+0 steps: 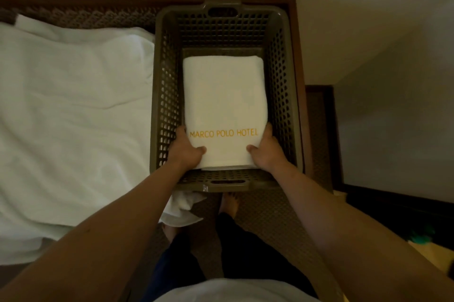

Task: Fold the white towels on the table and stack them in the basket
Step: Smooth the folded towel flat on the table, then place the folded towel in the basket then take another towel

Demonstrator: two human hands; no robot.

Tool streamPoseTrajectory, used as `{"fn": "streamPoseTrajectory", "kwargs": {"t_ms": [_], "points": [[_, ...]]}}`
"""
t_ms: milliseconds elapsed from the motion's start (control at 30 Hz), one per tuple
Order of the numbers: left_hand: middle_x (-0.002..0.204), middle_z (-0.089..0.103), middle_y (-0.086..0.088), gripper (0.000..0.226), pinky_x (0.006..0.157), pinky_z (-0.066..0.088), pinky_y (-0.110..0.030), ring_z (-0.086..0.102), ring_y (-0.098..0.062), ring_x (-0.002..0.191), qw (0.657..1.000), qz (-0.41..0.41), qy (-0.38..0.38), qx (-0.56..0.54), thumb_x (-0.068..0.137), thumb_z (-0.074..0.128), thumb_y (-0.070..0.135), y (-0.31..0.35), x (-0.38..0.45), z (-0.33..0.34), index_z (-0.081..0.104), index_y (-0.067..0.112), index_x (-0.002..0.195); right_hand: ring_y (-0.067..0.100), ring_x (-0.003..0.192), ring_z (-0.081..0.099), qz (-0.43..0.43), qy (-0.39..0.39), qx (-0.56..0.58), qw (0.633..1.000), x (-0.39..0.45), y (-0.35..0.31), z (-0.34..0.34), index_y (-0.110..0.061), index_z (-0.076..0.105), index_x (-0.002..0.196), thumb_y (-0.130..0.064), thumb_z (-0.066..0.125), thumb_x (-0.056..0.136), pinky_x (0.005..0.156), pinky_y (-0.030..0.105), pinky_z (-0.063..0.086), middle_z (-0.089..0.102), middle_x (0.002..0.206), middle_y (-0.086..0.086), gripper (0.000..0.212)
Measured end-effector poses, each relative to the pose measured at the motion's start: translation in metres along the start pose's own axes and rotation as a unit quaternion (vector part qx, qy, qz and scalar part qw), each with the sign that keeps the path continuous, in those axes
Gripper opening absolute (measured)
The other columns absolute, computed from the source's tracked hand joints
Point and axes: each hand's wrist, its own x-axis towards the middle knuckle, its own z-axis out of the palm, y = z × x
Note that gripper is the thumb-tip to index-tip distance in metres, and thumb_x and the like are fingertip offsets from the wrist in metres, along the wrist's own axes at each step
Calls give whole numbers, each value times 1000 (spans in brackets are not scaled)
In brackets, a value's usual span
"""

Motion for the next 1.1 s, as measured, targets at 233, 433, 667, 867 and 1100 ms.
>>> {"fn": "streamPoseTrajectory", "kwargs": {"t_ms": [233,433,667,867,1100], "points": [[140,46,-22,64,100,47,-51,54,-41,122,993,27,65,92,96,62,16,-5,-12,12,25,19,149,36,134,47,-12,5,-60,998,-6,2,-3,-19,-5,163,-16,61,100,110,40,39,40,153,20,90],[145,36,-11,56,102,45,-47,41,-33,127,920,227,130,292,92,62,22,-2,-27,16,45,22,145,37,138,32,-174,156,-340,911,-31,-8,10,-25,22,159,-22,68,92,108,52,36,17,161,15,82],[163,8,-6,81,122,27,-45,12,-29,151,906,190,-92,367,93,67,43,-1,-13,9,24,27,159,38,138,29,-157,-18,-364,918,-17,-14,8,-23,28,157,-37,68,94,108,49,43,17,159,12,76],[168,-8,-4,90,126,20,-43,1,-27,156,893,175,-144,388,94,66,43,0,-10,5,11,25,163,39,130,33,-128,-47,-356,924,-9,-30,2,-23,36,148,-30,79,85,99,47,50,24,146,11,76],[162,33,0,50,119,28,-31,34,-19,147,949,229,-73,203,99,61,34,1,-52,-34,50,24,146,37,135,35,-118,-60,-301,944,-41,-49,6,-23,36,150,-36,62,92,107,51,42,28,152,11,65]]}}
